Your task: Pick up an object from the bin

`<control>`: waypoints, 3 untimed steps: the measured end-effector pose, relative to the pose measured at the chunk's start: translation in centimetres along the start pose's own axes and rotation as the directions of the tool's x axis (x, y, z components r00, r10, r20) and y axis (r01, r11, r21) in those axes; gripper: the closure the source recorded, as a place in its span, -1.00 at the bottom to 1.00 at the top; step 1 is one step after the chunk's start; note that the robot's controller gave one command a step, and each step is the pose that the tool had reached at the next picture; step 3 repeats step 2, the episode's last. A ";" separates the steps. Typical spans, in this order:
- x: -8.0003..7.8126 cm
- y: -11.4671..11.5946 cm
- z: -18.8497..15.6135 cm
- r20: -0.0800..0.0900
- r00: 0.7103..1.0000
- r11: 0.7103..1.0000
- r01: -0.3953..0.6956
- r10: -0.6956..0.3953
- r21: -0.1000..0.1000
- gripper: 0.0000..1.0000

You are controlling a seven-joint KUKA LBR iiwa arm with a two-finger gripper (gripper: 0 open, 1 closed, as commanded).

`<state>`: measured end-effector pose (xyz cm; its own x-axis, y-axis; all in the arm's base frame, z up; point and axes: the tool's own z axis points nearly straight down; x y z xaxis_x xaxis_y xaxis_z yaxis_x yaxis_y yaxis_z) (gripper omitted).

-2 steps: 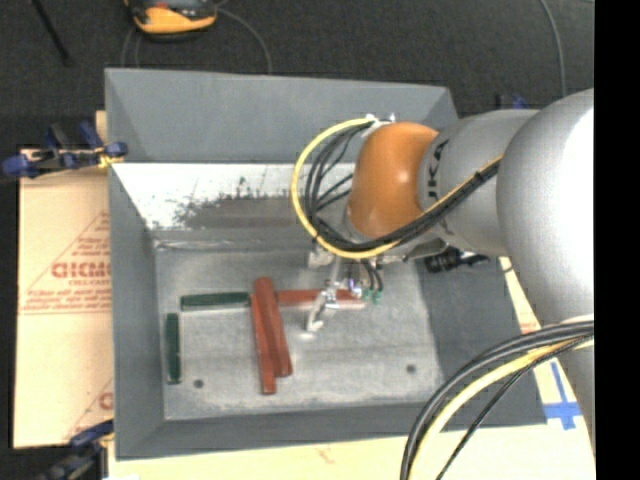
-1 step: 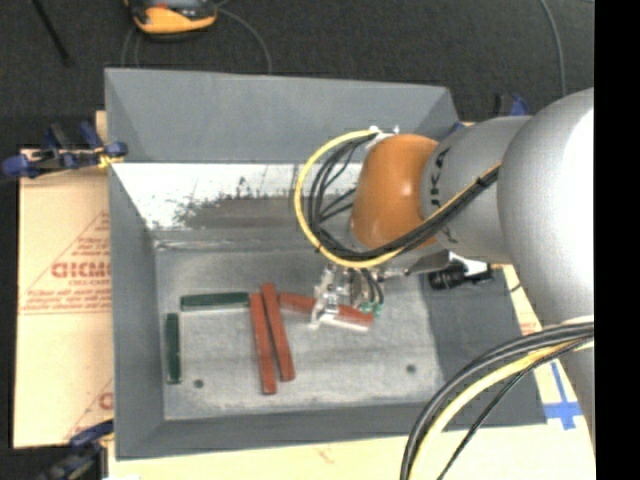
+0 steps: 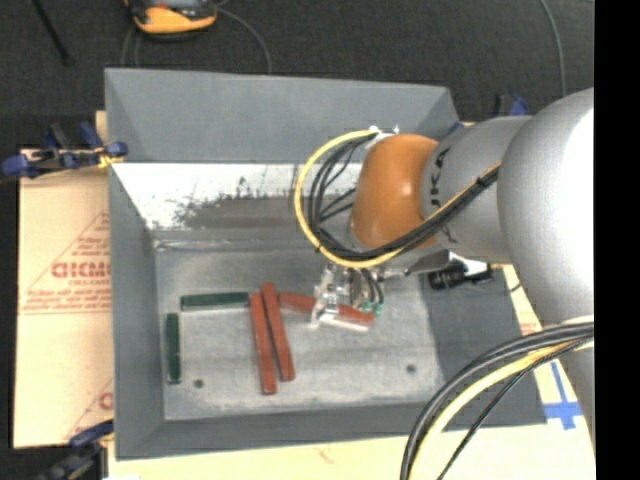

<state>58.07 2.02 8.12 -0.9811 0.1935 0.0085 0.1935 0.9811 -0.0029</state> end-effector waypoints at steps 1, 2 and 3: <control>0.1 0.0 -0.2 0.000 1.000 1.000 0.001 -0.001 0.000 1.00; 0.2 -0.1 -0.9 0.007 1.000 1.000 0.000 0.000 -0.001 1.00; 0.2 -0.1 -0.9 0.007 1.000 1.000 0.000 0.000 -0.001 1.00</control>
Offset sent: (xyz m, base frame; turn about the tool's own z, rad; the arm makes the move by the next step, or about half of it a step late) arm -0.0001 0.0001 0.0969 0.0000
